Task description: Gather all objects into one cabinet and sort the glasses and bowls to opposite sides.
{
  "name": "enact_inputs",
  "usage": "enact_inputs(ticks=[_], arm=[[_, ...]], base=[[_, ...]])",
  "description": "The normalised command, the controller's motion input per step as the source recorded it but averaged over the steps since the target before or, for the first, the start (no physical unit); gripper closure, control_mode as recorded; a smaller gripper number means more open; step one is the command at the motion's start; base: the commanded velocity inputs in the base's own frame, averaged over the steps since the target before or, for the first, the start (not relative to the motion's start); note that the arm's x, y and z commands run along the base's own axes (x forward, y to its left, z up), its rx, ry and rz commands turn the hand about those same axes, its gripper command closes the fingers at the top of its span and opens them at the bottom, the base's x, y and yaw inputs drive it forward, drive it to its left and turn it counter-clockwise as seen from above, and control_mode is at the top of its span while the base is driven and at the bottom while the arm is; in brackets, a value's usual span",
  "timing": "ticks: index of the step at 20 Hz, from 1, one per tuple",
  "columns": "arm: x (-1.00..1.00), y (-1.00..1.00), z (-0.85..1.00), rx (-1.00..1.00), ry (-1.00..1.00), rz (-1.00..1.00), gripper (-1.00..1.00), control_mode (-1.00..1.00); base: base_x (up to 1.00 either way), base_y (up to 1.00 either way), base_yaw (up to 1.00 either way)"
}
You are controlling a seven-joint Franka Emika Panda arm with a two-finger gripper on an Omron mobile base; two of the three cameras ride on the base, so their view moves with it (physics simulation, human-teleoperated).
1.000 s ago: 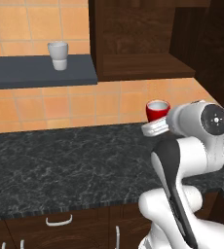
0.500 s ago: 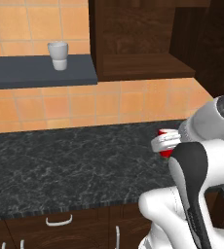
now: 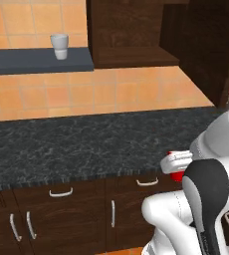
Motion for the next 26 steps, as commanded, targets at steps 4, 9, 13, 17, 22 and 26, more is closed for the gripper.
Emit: enact_inputs(ticks=[4, 9, 13, 17, 22, 26], arm=[[0.0, 0.0, 0.0, 0.0, 0.0, 0.0, 1.0, 1.0], [0.0, 0.0, 0.0, 0.0, 0.0, 0.0, 1.0, 1.0], [0.0, 0.0, 0.0, 0.0, 0.0, 0.0, 1.0, 1.0], [0.0, 0.0, 0.0, 0.0, 0.0, 0.0, 1.0, 1.0], [0.0, 0.0, 0.0, 0.0, 0.0, 0.0, 1.0, 1.0], [0.0, 0.0, 0.0, 0.0, 0.0, 0.0, 1.0, 1.0]], base=[[-1.0, 0.11, -0.07], [-0.9, 0.46, -0.22], [-0.32, 0.43, -0.52], [0.0, 0.68, -0.61], [-0.39, 0.59, -0.61], [-0.76, 0.24, -0.63]])
